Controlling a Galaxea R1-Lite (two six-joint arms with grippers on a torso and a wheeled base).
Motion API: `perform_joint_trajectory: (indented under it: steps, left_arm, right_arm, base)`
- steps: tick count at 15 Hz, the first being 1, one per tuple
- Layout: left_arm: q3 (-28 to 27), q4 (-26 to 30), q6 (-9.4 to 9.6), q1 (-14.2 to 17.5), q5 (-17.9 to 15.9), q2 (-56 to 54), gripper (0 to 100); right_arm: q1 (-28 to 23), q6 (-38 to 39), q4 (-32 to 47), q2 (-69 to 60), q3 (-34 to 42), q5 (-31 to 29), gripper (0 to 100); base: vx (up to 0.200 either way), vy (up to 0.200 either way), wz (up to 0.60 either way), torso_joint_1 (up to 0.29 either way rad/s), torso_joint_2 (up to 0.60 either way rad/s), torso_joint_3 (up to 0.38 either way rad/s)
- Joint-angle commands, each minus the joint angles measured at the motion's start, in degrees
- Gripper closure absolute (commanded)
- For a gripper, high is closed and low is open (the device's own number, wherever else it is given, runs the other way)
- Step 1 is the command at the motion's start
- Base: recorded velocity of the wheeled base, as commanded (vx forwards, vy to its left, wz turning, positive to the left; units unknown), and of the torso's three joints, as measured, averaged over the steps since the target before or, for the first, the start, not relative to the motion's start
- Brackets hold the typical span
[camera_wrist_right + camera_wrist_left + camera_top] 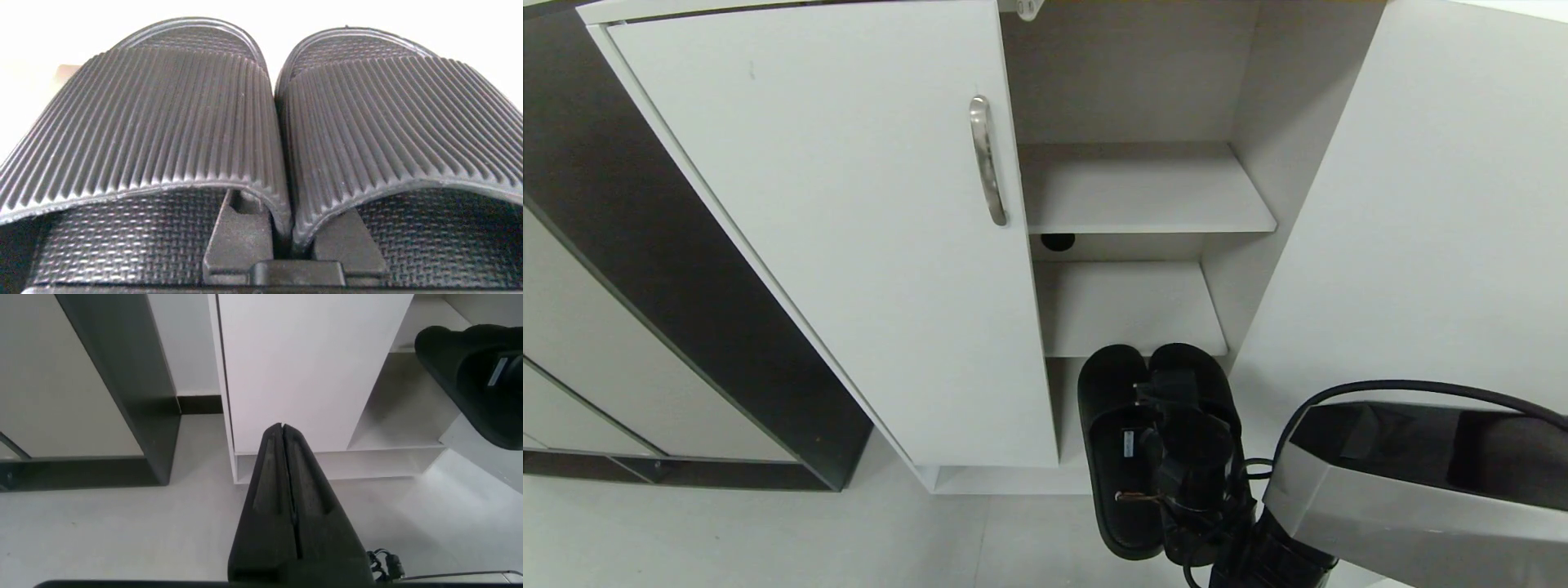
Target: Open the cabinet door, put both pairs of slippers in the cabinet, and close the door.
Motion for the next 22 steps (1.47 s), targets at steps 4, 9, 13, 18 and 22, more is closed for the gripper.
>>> perform_joint_trajectory:
  steps: [4, 9, 13, 18, 22]
  left_arm:
    - [0.00, -0.01, 0.00, -0.04, 0.01, 0.09, 100]
    - [0.00, -0.01, 0.09, 0.04, -0.08, 0.09, 100]
    - [0.00, -0.01, 0.09, -0.04, -0.08, 0.09, 100]
    - [0.00, -0.01, 0.09, -0.04, -0.08, 0.09, 100]
    - [0.00, -0.01, -0.09, 0.04, 0.01, 0.09, 100]
  right_arm:
    - [-0.09, -0.01, -0.56, 1.13, -0.98, -0.01, 100]
    - [0.00, -0.01, -1.71, 1.04, -0.98, 0.08, 100]
    - [-0.09, -4.40, -4.17, 0.25, -2.83, 1.13, 100]
    - [-4.39, -3.00, 0.49, 3.06, -10.83, 1.84, 100]
    - [-5.45, -2.82, 6.64, 4.91, -16.80, 1.75, 100]
  base:
    - [0.200, 0.000, 0.00, 0.000, 0.00, 0.004]
    - [0.200, 0.000, 0.00, 0.004, 0.00, 0.000]
    - [0.000, 0.000, 0.00, 0.000, 0.00, 0.000]
    - [0.000, 0.000, 0.00, 0.000, 0.00, 0.000]
    - [0.000, 0.000, 0.00, 0.000, 0.00, 0.000]
